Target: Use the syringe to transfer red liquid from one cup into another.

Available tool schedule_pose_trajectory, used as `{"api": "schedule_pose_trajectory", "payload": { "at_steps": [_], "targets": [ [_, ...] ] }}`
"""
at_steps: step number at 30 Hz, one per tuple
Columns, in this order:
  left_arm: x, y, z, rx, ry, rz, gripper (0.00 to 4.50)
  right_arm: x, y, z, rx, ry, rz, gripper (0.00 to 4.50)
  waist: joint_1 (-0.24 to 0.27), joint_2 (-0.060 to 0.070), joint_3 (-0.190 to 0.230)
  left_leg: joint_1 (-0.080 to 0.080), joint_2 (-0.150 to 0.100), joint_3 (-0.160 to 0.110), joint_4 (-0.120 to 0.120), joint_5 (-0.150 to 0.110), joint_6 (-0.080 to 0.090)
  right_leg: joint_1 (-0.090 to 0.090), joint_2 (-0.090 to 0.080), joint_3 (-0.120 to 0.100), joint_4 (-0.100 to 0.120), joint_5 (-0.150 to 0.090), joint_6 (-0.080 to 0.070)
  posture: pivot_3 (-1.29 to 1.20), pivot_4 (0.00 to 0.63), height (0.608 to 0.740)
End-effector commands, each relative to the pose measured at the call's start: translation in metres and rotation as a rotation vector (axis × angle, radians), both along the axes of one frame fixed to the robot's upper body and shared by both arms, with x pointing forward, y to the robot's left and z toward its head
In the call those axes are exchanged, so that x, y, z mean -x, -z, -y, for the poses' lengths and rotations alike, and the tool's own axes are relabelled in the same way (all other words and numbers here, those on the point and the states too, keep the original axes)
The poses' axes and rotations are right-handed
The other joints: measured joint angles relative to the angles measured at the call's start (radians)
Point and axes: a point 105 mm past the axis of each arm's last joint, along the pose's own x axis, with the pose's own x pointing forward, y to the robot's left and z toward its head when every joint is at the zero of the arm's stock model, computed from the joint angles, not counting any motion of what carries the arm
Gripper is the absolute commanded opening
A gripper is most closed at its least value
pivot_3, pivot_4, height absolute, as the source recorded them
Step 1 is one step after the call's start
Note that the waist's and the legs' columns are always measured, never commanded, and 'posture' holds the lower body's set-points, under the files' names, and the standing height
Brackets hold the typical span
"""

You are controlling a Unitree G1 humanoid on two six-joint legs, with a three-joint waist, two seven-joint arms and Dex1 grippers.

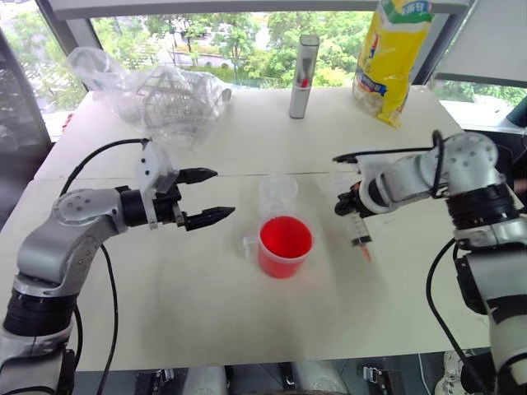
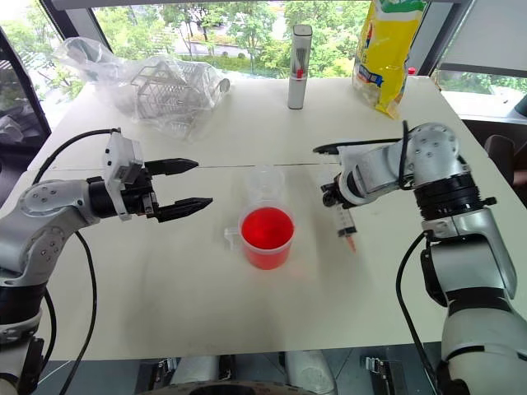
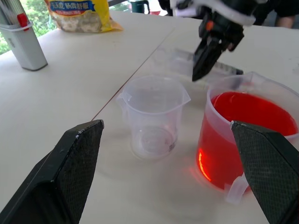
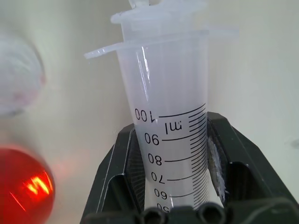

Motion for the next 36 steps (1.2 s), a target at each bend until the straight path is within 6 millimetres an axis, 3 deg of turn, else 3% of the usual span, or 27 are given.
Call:
{"api": "schedule_pose_trajectory", "payload": {
  "at_steps": [1, 7, 12, 15, 17, 21, 26, 32, 36],
  "targets": [
    [-0.001, -0.011, 0.003, -0.006, 0.025, 0.057, 4.50, -0.010, -0.034, 0.004, -0.006, -0.007, 0.218, 1.38, 0.000, 0.001, 0.000, 0.000, 0.000, 0.000, 0.000, 0.000, 0.000, 0.000, 0.000, 0.000, 0.000, 0.000, 0.000, 0.00, 0.150, 0.740],
    [-0.007, -0.014, 0.007, -0.012, 0.055, 0.071, 4.50, -0.036, -0.102, 0.004, 0.005, -0.094, 0.747, 1.38, 0.002, 0.001, 0.001, 0.000, 0.000, 0.001, 0.000, 0.000, 0.000, 0.000, 0.000, 0.000, -0.001, 0.000, 0.000, 0.00, 0.150, 0.740],
    [-0.009, -0.016, 0.008, -0.017, 0.067, 0.080, 4.50, -0.046, -0.139, 0.008, -0.055, -0.102, 0.975, 1.38, 0.001, 0.001, 0.001, 0.000, 0.000, 0.001, 0.000, 0.000, 0.000, 0.000, 0.000, 0.000, -0.001, 0.000, 0.000, 0.00, 0.150, 0.740],
    [-0.010, -0.019, 0.008, -0.017, 0.069, 0.090, 4.50, -0.035, -0.172, -0.008, -0.240, -0.212, 1.144, 1.38, 0.003, 0.002, 0.001, 0.000, 0.000, 0.001, 0.000, 0.000, 0.000, 0.000, 0.000, 0.000, 0.000, 0.000, 0.000, 0.00, 0.150, 0.740],
    [-0.011, -0.024, 0.009, -0.017, 0.070, 0.104, 4.50, -0.008, -0.187, -0.032, -0.481, -0.405, 1.188, 1.38, 0.004, 0.002, 0.001, 0.000, 0.000, 0.001, 0.000, 0.000, 0.000, 0.000, 0.000, 0.000, 0.000, 0.000, 0.000, 0.00, 0.150, 0.740],
    [-0.012, -0.034, 0.010, -0.017, 0.083, 0.122, 4.50, 0.043, -0.187, -0.060, -0.765, -0.714, 1.123, 1.38, 0.016, 0.001, 0.001, 0.001, 0.000, 0.000, 0.000, 0.000, 0.000, 0.001, 0.000, -0.001, 0.000, 0.000, 0.000, 0.00, 0.150, 0.740],
    [-0.014, -0.045, 0.012, -0.012, 0.104, 0.131, 4.50, 0.072, -0.184, -0.064, -0.901, -0.858, 1.049, 1.38, 0.026, 0.001, 0.001, 0.001, 0.000, 0.000, 0.002, 0.000, 0.000, 0.003, -0.001, -0.001, 0.001, 0.001, 0.001, 0.00, 0.150, 0.740],
    [-0.014, -0.058, 0.019, 0.005, 0.162, 0.131, 4.50, 0.096, -0.149, -0.077, -0.809, -0.999, 0.974, 1.38, 0.028, 0.001, 0.000, 0.002, -0.001, 0.000, 0.002, 0.000, 0.000, 0.004, 0.000, -0.002, 0.000, 0.001, 0.001, 0.00, 0.150, 0.740],
    [-0.013, -0.064, 0.023, 0.007, 0.199, 0.128, 4.50, 0.102, -0.129, -0.084, -0.786, -1.032, 0.938, 1.38, 0.024, 0.002, 0.001, 0.002, -0.001, 0.000, 0.002, 0.000, 0.000, 0.004, 0.000, -0.001, 0.000, 0.001, 0.001, 0.00, 0.150, 0.740]
  ]
}}
